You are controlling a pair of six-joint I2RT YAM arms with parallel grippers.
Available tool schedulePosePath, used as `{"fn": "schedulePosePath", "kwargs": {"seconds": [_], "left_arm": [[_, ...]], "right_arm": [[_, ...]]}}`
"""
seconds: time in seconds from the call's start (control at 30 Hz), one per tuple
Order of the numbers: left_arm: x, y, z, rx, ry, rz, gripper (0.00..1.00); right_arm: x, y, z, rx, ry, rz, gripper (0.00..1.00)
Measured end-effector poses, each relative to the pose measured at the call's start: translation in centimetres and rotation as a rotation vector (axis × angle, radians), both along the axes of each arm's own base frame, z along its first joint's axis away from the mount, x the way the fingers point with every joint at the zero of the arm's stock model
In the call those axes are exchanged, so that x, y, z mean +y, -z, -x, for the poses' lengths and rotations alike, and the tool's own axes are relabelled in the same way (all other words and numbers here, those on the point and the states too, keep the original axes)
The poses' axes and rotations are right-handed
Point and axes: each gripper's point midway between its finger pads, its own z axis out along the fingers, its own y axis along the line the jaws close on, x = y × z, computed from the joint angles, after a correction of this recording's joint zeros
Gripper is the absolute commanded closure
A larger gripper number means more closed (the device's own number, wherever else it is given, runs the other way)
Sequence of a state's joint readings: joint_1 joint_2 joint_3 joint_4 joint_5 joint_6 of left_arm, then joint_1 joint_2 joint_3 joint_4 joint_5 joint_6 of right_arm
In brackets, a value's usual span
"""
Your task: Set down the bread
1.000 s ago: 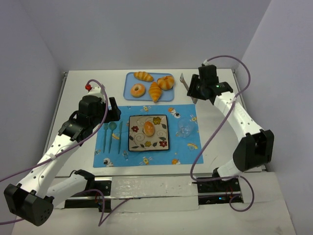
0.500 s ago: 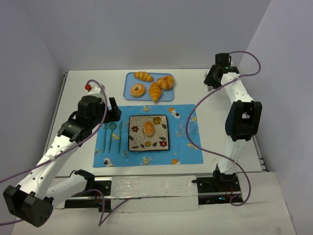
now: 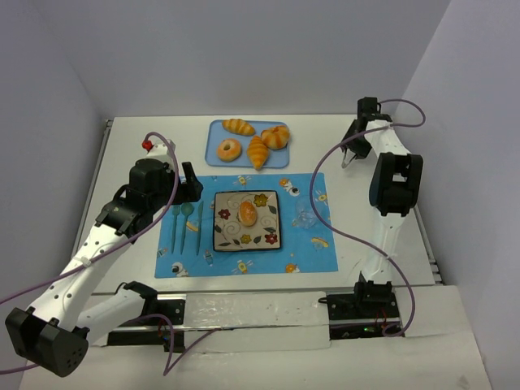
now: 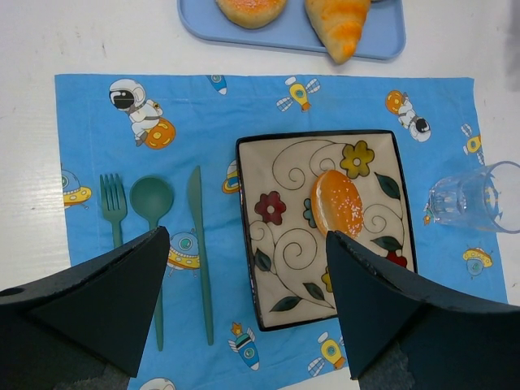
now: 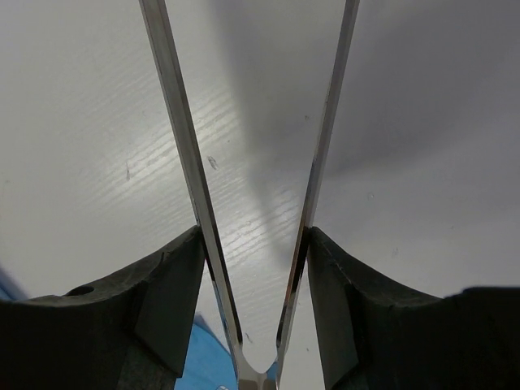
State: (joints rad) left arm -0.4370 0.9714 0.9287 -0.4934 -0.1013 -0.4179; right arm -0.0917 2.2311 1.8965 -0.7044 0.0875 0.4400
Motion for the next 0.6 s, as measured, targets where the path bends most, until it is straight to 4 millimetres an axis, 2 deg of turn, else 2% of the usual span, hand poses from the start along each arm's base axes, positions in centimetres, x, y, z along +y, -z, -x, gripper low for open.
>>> {"fn": "schedulePosePath", "kwargs": {"seconds": [0.27,0.6], "left_arm": [[0.0,0.0,0.0,0.000,0.001,0.001,0.12],[0.0,0.0,0.0,-0.001,0.001,0.001,0.12]], "right_arm": [[-0.1,1.0,0.3,0.028,0.001,0.001,0.32],[0.0,2.3,0.5,0.053,-0.003,-0.005,0.31]]}}
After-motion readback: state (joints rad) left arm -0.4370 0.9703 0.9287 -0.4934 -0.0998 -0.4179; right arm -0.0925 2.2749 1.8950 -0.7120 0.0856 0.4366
